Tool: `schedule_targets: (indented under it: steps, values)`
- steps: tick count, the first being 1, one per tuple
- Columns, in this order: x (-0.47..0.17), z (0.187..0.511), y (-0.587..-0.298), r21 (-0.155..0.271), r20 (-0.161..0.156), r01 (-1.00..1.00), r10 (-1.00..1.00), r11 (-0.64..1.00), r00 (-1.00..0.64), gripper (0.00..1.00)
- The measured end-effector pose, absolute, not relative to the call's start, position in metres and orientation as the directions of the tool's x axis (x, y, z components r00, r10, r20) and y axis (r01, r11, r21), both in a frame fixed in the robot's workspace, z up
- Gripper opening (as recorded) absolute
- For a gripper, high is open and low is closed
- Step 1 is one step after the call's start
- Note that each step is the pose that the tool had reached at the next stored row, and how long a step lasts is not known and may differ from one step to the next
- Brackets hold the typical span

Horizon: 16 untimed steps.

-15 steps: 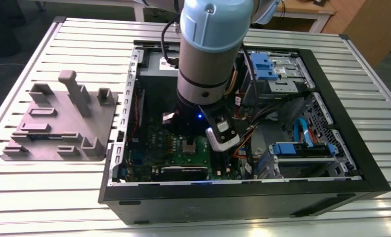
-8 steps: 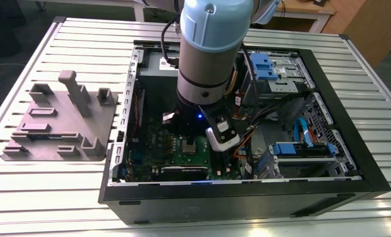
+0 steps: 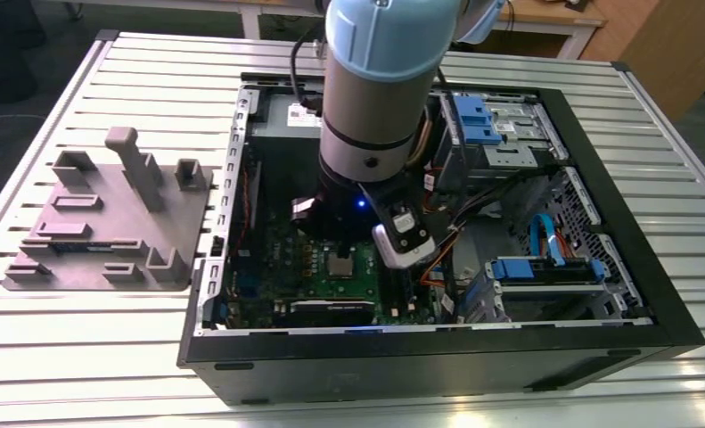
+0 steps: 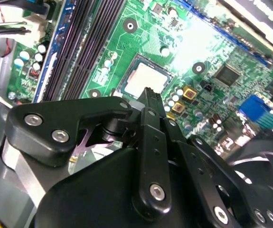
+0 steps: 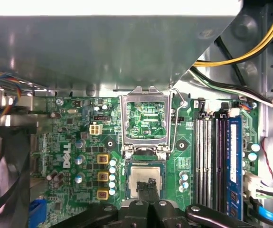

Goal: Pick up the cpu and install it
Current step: 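Close the cpu cover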

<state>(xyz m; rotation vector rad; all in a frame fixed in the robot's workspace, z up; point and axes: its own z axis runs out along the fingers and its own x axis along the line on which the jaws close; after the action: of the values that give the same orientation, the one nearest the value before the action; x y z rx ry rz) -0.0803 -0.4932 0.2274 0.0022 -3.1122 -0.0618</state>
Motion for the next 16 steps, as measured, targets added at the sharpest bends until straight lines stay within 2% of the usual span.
schedule_targets:
  steps: [16]
  values:
    - [-0.0803,0.2374,-0.4932,0.040,0.029,-0.001,-0.002,0.999,-1.000,0.11]
